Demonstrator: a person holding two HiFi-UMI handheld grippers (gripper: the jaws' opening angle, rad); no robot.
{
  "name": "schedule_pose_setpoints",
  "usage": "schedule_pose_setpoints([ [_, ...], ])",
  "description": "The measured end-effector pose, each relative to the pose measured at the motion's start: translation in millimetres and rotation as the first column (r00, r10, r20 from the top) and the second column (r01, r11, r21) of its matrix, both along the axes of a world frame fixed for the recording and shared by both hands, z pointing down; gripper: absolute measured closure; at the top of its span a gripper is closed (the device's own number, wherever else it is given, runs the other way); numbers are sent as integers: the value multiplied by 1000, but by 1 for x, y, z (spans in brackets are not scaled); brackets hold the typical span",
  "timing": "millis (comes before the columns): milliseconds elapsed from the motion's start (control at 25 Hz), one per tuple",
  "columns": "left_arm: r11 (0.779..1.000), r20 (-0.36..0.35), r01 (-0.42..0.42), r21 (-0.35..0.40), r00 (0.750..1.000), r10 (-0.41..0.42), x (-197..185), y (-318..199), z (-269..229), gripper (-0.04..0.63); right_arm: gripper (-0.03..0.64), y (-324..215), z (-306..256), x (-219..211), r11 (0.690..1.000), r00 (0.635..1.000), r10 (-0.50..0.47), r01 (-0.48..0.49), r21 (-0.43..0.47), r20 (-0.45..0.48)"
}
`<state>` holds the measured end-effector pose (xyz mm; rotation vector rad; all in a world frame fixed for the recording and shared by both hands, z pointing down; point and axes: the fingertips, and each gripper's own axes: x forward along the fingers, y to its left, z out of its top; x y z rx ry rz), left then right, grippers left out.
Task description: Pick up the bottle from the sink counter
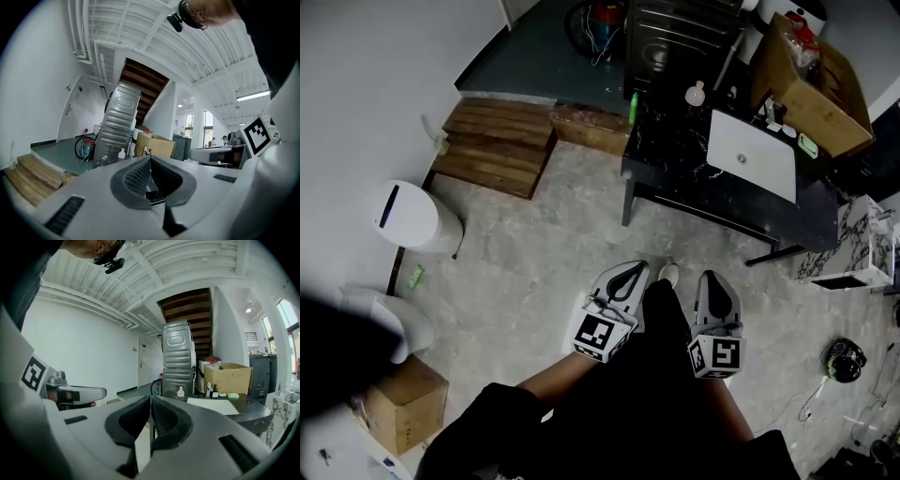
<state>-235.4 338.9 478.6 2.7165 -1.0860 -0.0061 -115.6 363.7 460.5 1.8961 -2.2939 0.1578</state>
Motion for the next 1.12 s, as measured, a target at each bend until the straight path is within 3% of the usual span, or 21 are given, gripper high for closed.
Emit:
schedule_pose_setpoints([
  [360,999,69,6,-39,998,-4,48,-55,16,580,577,-69,13,18,993,991,-114,113,17,64],
  [560,999,115,14,33,993,-18,91,-106,8,580,578,-121,11,47,980,971,-196,193,41,137],
  [720,1000,173,11,16,985,-14,125,-155,6,580,578,-172,2,101,988,974,-153,144,61,167],
  [1120,992,164,125,34,978,-129,181,-234,-6,580,578,-256,11,187,992,968,-127,122,39,216],
])
